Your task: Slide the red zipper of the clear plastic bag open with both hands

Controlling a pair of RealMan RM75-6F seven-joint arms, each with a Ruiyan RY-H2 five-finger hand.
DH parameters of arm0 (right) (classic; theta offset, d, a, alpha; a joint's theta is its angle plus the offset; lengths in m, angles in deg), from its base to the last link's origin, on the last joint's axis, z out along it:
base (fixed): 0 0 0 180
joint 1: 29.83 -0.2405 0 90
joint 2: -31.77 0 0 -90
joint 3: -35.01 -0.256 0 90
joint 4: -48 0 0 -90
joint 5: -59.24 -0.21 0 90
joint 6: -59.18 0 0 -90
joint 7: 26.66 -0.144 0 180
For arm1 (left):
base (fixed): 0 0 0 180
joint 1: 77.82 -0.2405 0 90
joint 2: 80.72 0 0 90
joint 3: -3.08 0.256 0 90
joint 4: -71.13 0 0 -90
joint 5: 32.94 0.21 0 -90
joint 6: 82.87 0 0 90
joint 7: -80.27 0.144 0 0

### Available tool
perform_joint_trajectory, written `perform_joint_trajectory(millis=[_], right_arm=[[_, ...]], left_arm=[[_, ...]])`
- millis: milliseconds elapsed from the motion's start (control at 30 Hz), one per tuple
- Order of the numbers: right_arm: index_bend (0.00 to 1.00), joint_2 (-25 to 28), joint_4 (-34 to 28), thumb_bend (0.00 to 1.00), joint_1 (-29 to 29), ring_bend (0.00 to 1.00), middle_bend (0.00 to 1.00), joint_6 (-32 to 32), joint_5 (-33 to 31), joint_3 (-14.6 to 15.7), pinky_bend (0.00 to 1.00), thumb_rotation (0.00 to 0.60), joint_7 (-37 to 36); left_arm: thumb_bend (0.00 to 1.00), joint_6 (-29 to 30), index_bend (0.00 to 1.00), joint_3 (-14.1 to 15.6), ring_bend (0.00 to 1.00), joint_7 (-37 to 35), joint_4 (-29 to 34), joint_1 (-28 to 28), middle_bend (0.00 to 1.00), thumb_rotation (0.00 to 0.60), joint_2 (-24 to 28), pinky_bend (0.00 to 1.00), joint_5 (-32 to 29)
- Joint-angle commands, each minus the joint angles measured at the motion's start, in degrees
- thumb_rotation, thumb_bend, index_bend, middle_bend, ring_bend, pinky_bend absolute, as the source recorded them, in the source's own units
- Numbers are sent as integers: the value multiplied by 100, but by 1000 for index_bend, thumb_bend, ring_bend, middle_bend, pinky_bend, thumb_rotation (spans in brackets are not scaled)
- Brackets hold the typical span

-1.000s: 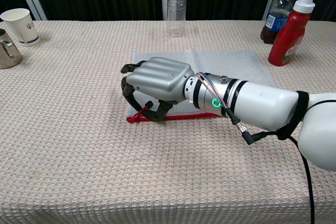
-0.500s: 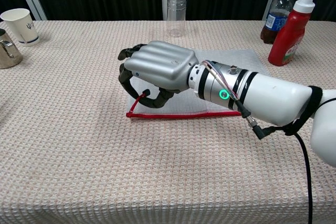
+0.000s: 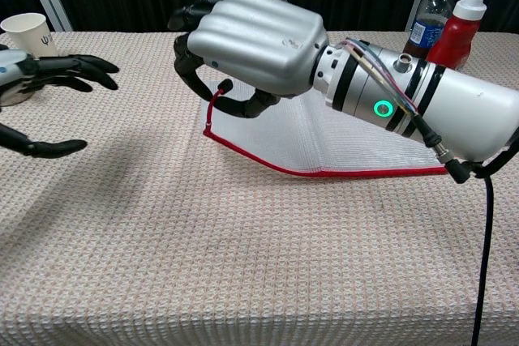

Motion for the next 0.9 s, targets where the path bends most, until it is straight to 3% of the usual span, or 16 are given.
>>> perform_joint_trajectory(millis=[33, 300, 500, 900], right_arm=[[915, 137, -143, 590, 5, 121, 336, 93, 77, -46, 152, 600, 117], [923, 260, -288, 590, 4, 118, 330, 202, 74, -156, 140, 600, 113], [931, 248, -276, 590, -12, 117, 330, 185, 72, -153, 136, 600, 76], [938, 231, -201, 590, -50, 116, 330, 145, 0, -209, 122, 600, -15]], left_arm=[[253, -257, 265, -70, 107, -427, -210, 364, 104, 600, -277, 154, 18], [254, -417, 277, -39, 107, -820, -663, 833, 103, 600, -880, 154, 35], [254, -376, 277, -204, 107, -923, -1094, 1113, 103, 600, -1357, 154, -114], [253, -260, 307, -315, 107, -1010, -1602, 1380, 103, 600, -1747, 154, -362]])
